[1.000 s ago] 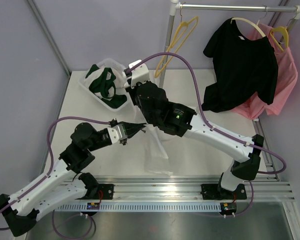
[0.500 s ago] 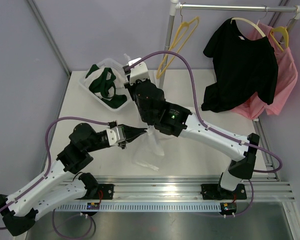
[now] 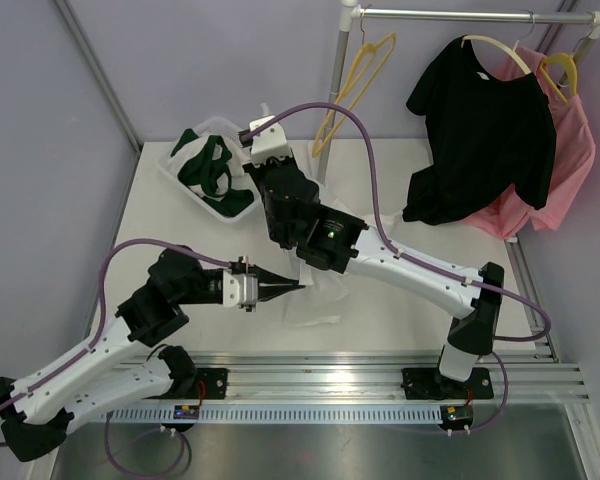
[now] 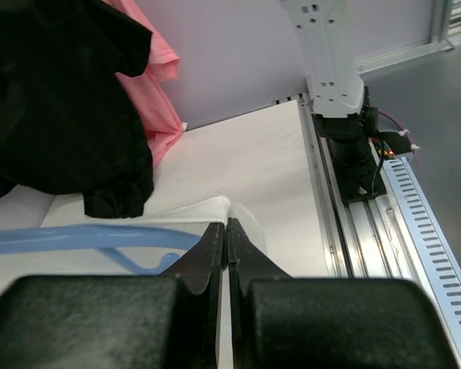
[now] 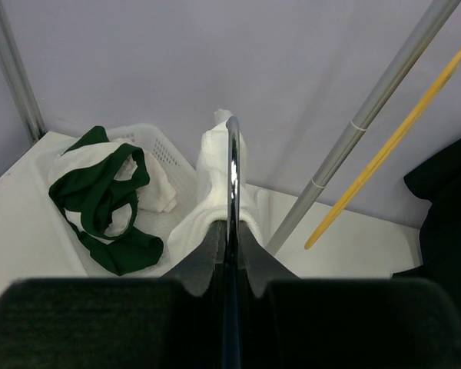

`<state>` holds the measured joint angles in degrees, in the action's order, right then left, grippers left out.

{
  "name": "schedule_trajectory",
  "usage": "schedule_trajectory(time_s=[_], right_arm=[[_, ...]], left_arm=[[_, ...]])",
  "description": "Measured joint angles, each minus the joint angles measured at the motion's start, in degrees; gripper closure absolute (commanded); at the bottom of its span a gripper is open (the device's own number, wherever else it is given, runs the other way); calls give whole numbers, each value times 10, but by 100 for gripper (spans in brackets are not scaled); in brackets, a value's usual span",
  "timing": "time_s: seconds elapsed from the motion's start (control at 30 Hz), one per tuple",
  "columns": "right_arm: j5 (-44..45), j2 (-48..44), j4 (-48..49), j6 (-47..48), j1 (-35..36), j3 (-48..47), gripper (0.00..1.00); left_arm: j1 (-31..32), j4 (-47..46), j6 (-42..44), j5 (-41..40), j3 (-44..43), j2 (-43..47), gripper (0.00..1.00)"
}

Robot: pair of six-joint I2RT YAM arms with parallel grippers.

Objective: Remove the t-shirt from the hanger
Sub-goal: Remove the tshirt from the hanger

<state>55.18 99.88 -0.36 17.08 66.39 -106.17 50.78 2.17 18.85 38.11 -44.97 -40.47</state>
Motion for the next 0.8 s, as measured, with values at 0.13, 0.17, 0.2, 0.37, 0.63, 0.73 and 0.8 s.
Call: schedule_trajectory(time_s=[0.13, 0.17, 0.2, 0.37, 0.63, 0.73, 0.8], right_arm=[[7, 4, 7, 11, 0, 0, 100], [9, 4, 9, 13, 0, 0, 100], [10, 4, 11, 14, 0, 0, 100], [13, 4, -1, 10, 0, -3, 100], [19, -2, -67, -23, 0, -15, 100], [9, -14, -98, -46, 0, -15, 100], [0, -27, -121, -63, 0, -15, 100]], left_arm=[[33, 22, 29, -1, 0, -17, 96], [42, 26, 37, -4, 0, -21, 96], [51, 30, 45, -9, 0, -25, 96], [79, 43, 80, -41, -1, -47, 95], [85, 45, 99, -82, -1, -102, 100], [88, 50, 104, -89, -1, -108, 100], [90, 50, 108, -88, -1, -107, 100]])
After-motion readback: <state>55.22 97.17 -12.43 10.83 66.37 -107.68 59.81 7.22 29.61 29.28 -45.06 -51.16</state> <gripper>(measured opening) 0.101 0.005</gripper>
